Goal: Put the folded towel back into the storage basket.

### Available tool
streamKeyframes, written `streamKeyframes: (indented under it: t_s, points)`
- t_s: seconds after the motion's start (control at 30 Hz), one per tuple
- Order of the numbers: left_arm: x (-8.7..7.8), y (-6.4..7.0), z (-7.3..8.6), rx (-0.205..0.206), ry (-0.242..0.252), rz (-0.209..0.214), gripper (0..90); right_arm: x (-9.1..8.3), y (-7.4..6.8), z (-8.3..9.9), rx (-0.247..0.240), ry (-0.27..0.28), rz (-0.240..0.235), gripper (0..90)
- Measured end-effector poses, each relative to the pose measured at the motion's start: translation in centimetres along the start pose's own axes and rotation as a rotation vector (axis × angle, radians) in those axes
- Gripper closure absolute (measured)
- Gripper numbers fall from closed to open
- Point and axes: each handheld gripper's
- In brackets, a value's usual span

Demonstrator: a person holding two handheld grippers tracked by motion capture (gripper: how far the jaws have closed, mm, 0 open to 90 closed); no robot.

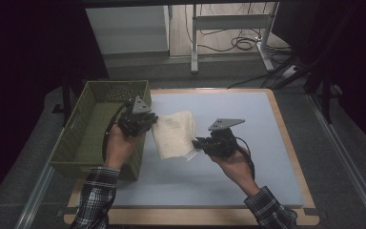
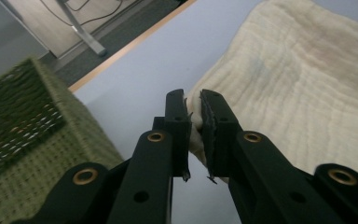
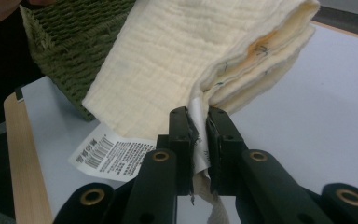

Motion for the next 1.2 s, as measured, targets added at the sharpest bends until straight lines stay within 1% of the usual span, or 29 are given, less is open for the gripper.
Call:
streamKeyframes:
  t_s: [0.03, 0.07, 0.1, 0.17, 0.2, 0.23, 0.37, 0.4, 0.43, 0.47, 0.7, 0.83, 0.9, 0.93, 1.03, 1.07, 1.1, 1.13, 1.17, 1.2]
  points:
    - [-0.4, -0.6, 0.2, -0.011, 0.01, -0.012, 81.8, 0.4, -0.2, -0.5, -0.005, 0.005, -0.002, 81.2]
    - [-0.4, -0.6, 0.2, -0.011, 0.01, -0.012, 81.9, 0.6, -0.3, -0.7, -0.007, 0.005, -0.005, 81.2]
    - [-0.7, -1.2, 0.3, -0.021, 0.012, -0.019, 81.9, 0.8, -0.4, -0.9, -0.006, 0.007, -0.009, 81.2]
    - [-1.1, -1.8, 0.4, -0.028, 0.015, -0.027, 81.9, 1.2, -0.5, -1.4, -0.009, 0.01, -0.012, 81.2]
    - [-1.2, -2.0, 0.5, -0.038, 0.019, -0.029, 82.0, 1.4, -0.5, -1.6, -0.011, 0.012, -0.013, 81.2]
    - [-1.3, -2.2, 0.5, -0.034, 0.017, -0.033, 82.0, 1.6, -0.6, -1.8, -0.009, 0.014, -0.016, 81.2]
    - [-1.9, -3.0, 0.5, -0.042, 0.02, -0.049, 82.0, 2.4, -0.9, -2.6, -0.011, 0.017, -0.025, 81.2]
    - [-1.9, -3.0, 0.5, -0.042, 0.02, -0.049, 82.0, 2.6, -0.9, -2.8, -0.012, 0.019, -0.026, 81.2]
    - [-2.1, -3.4, 0.5, -0.044, 0.021, -0.055, 82.0, 2.7, -1.0, -2.9, -0.012, 0.021, -0.03, 81.2]
    - [-2.1, -3.4, 0.5, -0.044, 0.021, -0.055, 82.0, 2.7, -1.0, -2.9, -0.012, 0.021, -0.03, 81.2]
    - [-3.2, -4.9, 0.3, -0.058, 0.014, -0.086, 82.0, 3.6, -1.1, -4.3, -0.006, 0.045, -0.04, 81.2]
    - [-3.6, -5.5, 0.4, -0.061, 0.009, -0.103, 82.0, 4.1, -1.2, -4.9, -0.009, 0.053, -0.041, 81.2]
    - [-4.0, -6.1, 0.6, -0.067, 0.004, -0.121, 82.0, 4.8, -1.5, -5.5, -0.013, 0.056, -0.044, 81.2]
    - [-4.2, -6.3, 0.7, -0.075, 0.006, -0.125, 82.0, 5.1, -1.7, -5.7, -0.015, 0.056, -0.045, 81.2]
    - [-4.6, -7.0, 1.1, -0.082, -0.001, -0.142, 82.0, 6.0, -2.2, -6.4, -0.027, 0.057, -0.047, 81.2]
    - [-4.6, -7.0, 1.1, -0.082, -0.001, -0.142, 82.0, 6.4, -2.4, -6.6, -0.027, 0.058, -0.05, 81.2]
    - [-4.9, -7.4, 1.4, -0.091, 0.002, -0.156, 82.1, 6.7, -2.6, -6.7, -0.029, 0.06, -0.053, 81.2]
    - [-4.9, -7.4, 1.4, -0.091, 0.002, -0.156, 82.0, 6.7, -2.6, -6.7, -0.029, 0.06, -0.053, 81.2]
    - [-5.2, -7.9, 1.7, -0.096, -0.004, -0.166, 82.0, 7.4, -3.0, -7.0, -0.031, 0.059, -0.057, 81.2]
    - [-5.2, -7.9, 1.7, -0.096, -0.004, -0.166, 82.0, 7.4, -3.0, -7.0, -0.031, 0.059, -0.057, 81.2]
Point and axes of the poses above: each handheld gripper's, and its own axes: x roughly forward along the jaws, z roughly out of its underside, y roughly to its right, and after that the axes turned 4 degrees about -x, right-handed
